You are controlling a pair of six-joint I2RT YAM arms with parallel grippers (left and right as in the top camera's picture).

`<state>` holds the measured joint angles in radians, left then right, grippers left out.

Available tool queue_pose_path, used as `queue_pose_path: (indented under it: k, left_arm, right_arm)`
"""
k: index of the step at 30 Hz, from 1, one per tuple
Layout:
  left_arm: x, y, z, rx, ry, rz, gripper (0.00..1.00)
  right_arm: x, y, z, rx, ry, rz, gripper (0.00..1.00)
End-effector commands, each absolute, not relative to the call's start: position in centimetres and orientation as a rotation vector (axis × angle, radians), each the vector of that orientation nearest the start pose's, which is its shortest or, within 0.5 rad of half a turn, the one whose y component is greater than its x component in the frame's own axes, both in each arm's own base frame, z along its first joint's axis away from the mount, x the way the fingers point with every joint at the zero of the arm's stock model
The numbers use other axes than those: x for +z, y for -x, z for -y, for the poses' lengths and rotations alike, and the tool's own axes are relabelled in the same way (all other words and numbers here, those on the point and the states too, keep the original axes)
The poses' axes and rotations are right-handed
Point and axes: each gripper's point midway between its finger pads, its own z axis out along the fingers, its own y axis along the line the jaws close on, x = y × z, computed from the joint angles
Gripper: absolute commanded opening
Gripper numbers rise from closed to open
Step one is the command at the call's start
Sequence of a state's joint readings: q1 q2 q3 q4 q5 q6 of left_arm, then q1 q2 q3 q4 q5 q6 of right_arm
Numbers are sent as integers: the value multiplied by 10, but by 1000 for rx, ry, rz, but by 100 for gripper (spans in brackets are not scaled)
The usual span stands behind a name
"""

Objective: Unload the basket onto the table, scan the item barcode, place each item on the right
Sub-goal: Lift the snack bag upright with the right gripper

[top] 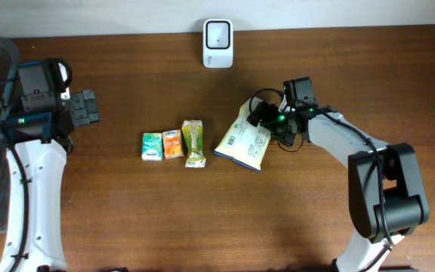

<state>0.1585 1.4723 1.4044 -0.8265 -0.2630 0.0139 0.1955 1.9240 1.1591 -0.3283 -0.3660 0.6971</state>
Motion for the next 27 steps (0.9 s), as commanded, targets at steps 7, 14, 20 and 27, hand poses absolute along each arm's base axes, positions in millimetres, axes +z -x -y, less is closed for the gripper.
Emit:
queue_pose_path:
  k: [7, 14, 20, 27]
  left_arm:
    - [242, -379, -108, 403, 313, -2418, 99]
    - [242, -379, -108, 403, 313, -2418, 99]
    - [242, -379, -108, 403, 313, -2418, 99]
    - [242, -379, -108, 403, 313, -2418, 99]
  right_arm:
    - [3, -410, -163, 808, -536, -2770, 42]
    - [5, -408, -166, 854, -504, -2774, 4]
    - [67, -408, -185, 1299, -71, -2604, 4]
    - [186, -406, -149, 1545, 57, -2269, 4]
